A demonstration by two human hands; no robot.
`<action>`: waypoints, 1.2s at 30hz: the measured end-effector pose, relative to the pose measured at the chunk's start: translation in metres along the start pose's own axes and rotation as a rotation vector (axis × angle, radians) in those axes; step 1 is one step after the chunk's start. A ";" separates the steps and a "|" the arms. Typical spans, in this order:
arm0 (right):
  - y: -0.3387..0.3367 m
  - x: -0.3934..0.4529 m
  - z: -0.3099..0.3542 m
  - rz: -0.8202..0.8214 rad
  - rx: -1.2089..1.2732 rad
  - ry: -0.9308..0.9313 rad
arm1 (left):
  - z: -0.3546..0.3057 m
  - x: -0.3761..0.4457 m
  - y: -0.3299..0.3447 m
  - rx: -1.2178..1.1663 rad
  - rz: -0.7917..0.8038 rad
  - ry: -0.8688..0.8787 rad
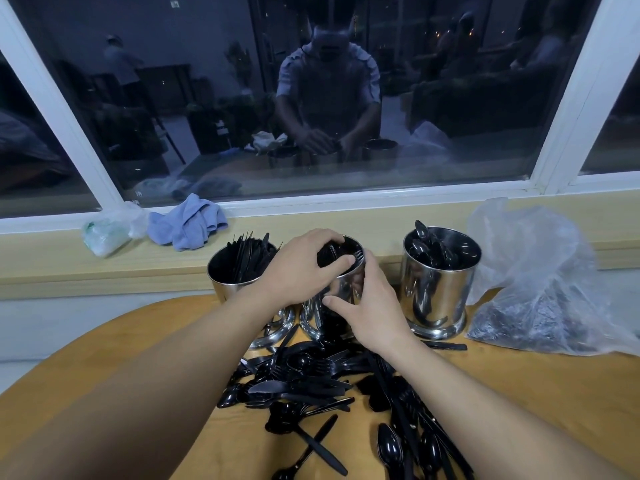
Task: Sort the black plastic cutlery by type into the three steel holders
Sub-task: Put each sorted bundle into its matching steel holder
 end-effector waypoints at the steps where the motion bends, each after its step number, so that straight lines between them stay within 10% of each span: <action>1: 0.000 0.000 0.001 0.001 0.000 0.004 | -0.001 -0.001 -0.001 -0.028 0.011 0.018; 16: -0.050 -0.110 0.030 -0.019 -0.095 0.041 | -0.061 -0.130 -0.040 -0.164 -0.281 -0.083; 26: -0.083 -0.295 -0.016 -0.071 -0.359 0.027 | -0.122 -0.326 0.055 -0.597 -0.122 -0.408; 36: -0.057 -0.261 0.007 -0.097 -0.749 0.017 | -0.142 -0.363 0.080 -0.456 -0.064 -0.465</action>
Point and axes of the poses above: each hand's wrist, its own x-axis towards the middle knuckle, its own y-axis out of the palm, z = x × y, the point moved 1 cm from there along x, towards the middle knuckle, and after that the axes turned 7 degrees about x, right-handed, at the moved point
